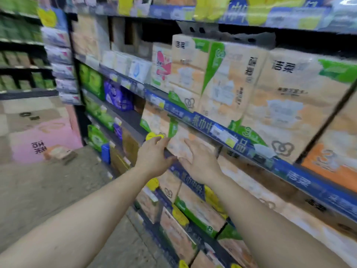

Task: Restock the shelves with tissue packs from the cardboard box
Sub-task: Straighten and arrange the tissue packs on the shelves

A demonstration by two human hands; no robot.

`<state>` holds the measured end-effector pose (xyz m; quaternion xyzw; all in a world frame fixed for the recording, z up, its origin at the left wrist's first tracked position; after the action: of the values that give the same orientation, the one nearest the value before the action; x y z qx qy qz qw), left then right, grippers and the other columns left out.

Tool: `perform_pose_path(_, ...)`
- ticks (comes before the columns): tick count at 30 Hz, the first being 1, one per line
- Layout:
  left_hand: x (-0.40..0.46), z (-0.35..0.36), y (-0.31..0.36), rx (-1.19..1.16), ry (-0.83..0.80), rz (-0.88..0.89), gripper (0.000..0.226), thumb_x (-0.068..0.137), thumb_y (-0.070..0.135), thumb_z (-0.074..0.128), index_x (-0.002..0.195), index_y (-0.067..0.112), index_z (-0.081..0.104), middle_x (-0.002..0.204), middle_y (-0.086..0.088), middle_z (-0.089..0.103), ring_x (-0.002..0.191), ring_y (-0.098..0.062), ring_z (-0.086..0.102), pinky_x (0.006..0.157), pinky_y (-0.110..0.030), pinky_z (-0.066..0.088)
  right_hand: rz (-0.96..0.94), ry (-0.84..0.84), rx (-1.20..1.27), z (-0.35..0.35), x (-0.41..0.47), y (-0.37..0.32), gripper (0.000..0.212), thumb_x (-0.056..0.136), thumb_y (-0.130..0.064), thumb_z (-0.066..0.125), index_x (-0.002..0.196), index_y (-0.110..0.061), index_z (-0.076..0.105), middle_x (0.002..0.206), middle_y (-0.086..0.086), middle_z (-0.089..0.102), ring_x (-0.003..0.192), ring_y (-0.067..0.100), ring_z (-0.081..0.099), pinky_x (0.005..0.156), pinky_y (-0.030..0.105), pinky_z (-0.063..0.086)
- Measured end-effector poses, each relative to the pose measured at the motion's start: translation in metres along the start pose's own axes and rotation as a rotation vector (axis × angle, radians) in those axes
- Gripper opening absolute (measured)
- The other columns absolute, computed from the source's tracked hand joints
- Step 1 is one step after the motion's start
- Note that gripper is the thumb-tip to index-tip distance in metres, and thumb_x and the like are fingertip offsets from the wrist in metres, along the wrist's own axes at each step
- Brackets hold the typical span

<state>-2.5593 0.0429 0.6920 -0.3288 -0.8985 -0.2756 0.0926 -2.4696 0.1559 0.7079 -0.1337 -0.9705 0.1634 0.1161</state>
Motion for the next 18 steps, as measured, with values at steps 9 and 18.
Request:
perform_pose_path(9, 0.017, -0.139, -0.291, 0.311, -0.022, -0.317, 0.068, 0.079, 0.054, 0.062, 0.140, 0.032, 0.041, 0.137, -0.008, 0.047, 0.125, -0.031, 0.045, 0.101, -0.035, 0.038, -0.196, -0.124, 0.008, 0.161, 0.168, -0.241, 0.069, 0.091, -0.048, 0.053, 0.151, -0.027, 0.026, 0.156, 0.010, 0.027, 0.143, 0.029, 0.023, 0.116, 0.036, 0.022)
perform_pose_path(18, 0.064, -0.163, -0.469, 0.372, -0.038, -0.510, 0.065, 0.079, 0.059, 0.060, 0.136, 0.031, 0.044, 0.132, -0.005, 0.050, 0.122, -0.032, 0.047, 0.100, -0.037, 0.038, -0.294, -0.241, 0.026, 0.269, 0.301, -0.365, 0.066, 0.091, -0.047, 0.054, 0.149, -0.029, 0.027, 0.155, 0.011, 0.028, 0.142, 0.028, 0.025, 0.113, 0.036, 0.024)
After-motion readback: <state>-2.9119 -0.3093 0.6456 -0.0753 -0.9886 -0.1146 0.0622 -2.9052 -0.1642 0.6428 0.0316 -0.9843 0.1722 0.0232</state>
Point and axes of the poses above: each hand's wrist, its own x-axis towards the middle knuckle, its own z-axis out of the palm, y = z × x, the point moved 8 cm from there along x, towards the middle knuckle
